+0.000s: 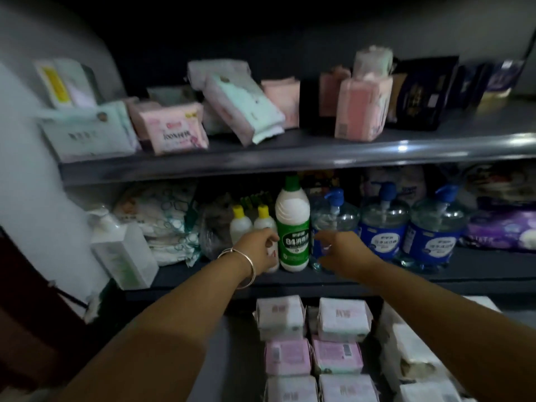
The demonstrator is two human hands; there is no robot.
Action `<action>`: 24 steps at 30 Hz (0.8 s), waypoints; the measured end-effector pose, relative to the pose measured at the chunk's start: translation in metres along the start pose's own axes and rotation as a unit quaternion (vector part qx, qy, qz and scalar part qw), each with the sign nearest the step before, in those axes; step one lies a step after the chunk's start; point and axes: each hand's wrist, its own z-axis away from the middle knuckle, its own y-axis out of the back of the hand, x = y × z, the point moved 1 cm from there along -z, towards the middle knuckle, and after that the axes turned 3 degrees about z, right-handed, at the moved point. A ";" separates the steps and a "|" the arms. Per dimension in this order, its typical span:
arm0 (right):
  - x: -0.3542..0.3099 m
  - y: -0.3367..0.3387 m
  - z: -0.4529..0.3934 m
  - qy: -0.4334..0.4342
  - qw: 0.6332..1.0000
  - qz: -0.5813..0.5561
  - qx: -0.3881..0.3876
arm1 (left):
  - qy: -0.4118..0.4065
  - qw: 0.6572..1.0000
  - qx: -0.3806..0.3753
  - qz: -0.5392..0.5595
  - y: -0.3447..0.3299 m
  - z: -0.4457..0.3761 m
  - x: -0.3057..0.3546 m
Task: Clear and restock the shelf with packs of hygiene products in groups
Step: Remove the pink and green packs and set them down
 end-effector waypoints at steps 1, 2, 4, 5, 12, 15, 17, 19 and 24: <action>-0.013 0.018 -0.001 0.014 1.000 0.003 0.016 | -0.014 1.000 0.021 0.013 0.019 0.003 0.012; -0.022 0.032 -0.002 0.023 0.999 0.003 0.025 | -0.026 0.999 0.034 0.022 0.032 0.004 0.021; -0.043 0.065 -0.006 0.042 0.998 -0.003 0.055 | -0.047 0.996 0.068 0.037 0.067 0.006 0.041; -0.054 0.083 -0.007 0.049 0.996 -0.003 0.070 | -0.054 0.994 0.084 0.044 0.085 0.008 0.050; -0.100 0.160 -0.025 0.069 0.988 -0.001 0.141 | -0.088 0.983 0.156 0.039 0.169 0.005 0.092; -0.107 0.176 -0.039 0.059 0.986 -0.004 0.153 | -0.085 0.979 0.180 0.044 0.188 -0.004 0.096; -0.112 0.183 -0.056 0.054 0.986 -0.013 0.159 | -0.089 0.976 0.193 0.047 0.198 -0.016 0.092; -0.118 0.186 -0.077 0.042 0.987 -0.024 0.156 | -0.091 0.973 0.209 0.039 0.209 -0.030 0.084; -0.132 0.180 -0.125 -0.011 0.994 -0.025 0.108 | -0.075 0.973 0.215 0.026 0.227 -0.067 0.066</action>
